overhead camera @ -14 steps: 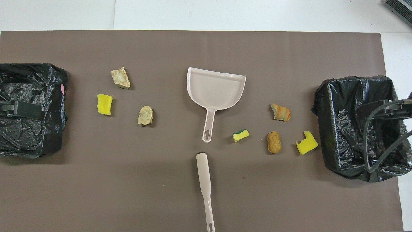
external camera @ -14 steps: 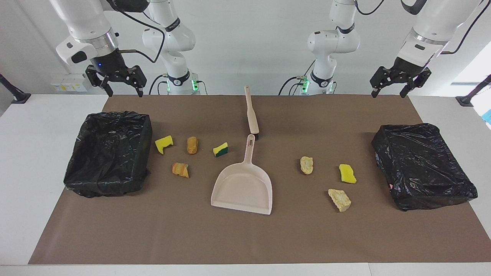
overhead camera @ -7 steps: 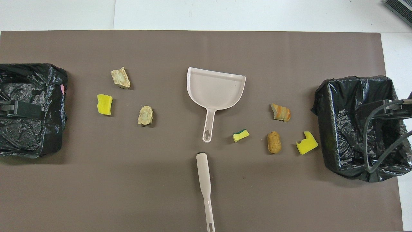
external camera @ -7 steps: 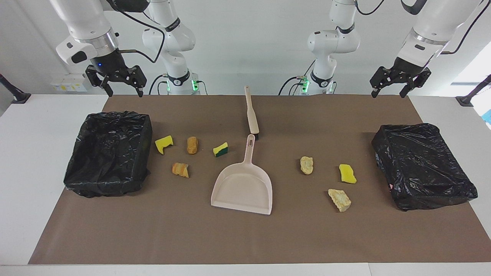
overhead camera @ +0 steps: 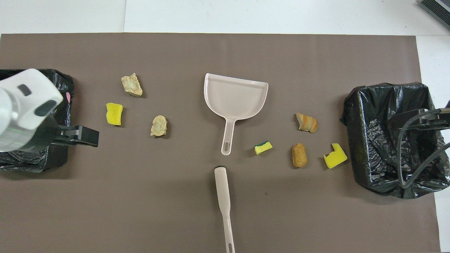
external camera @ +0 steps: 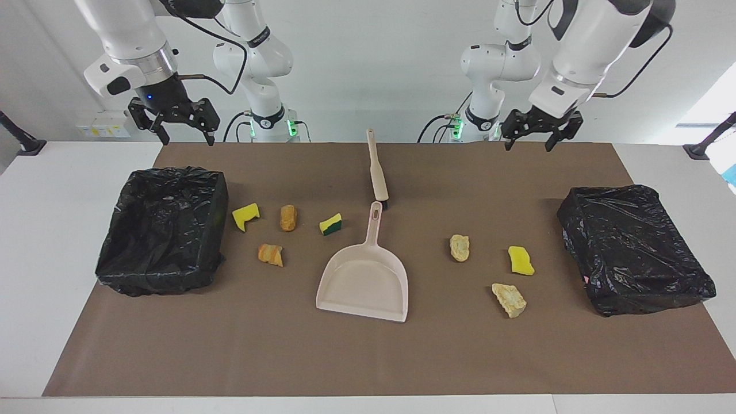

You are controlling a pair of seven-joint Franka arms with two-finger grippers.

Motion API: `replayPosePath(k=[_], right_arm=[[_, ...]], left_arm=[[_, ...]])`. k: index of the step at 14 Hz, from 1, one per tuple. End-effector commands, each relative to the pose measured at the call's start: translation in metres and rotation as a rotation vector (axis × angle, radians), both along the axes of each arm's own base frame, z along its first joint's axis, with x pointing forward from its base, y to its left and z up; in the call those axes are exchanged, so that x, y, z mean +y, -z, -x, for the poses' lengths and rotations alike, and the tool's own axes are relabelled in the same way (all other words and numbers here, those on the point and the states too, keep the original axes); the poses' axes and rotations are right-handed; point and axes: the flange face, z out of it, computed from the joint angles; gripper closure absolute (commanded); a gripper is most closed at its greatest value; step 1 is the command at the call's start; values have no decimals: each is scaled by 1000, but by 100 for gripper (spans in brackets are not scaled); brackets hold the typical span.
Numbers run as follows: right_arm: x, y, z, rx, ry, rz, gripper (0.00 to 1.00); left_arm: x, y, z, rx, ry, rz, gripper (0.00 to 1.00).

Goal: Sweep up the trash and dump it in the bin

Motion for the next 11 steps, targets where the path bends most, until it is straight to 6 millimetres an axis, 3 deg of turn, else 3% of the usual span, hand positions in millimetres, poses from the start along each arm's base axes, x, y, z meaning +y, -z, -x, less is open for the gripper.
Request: replayPosePath(k=[1,6,9,11], right_arm=[[1,0,3,3,22,-17,0],[-8,2,11,55,-11,-3,0],[-5,39,-12,114,-16,-20,0],[6,69,-27,161,-37,-18,0]], left_arm=[[-40,23,40,-11,-21,10,0],[-157,74,107,-35,-84,27,0],[-217,121,157,-13,-68,3,0],[-239,154,186,-9,-57,-7,0]])
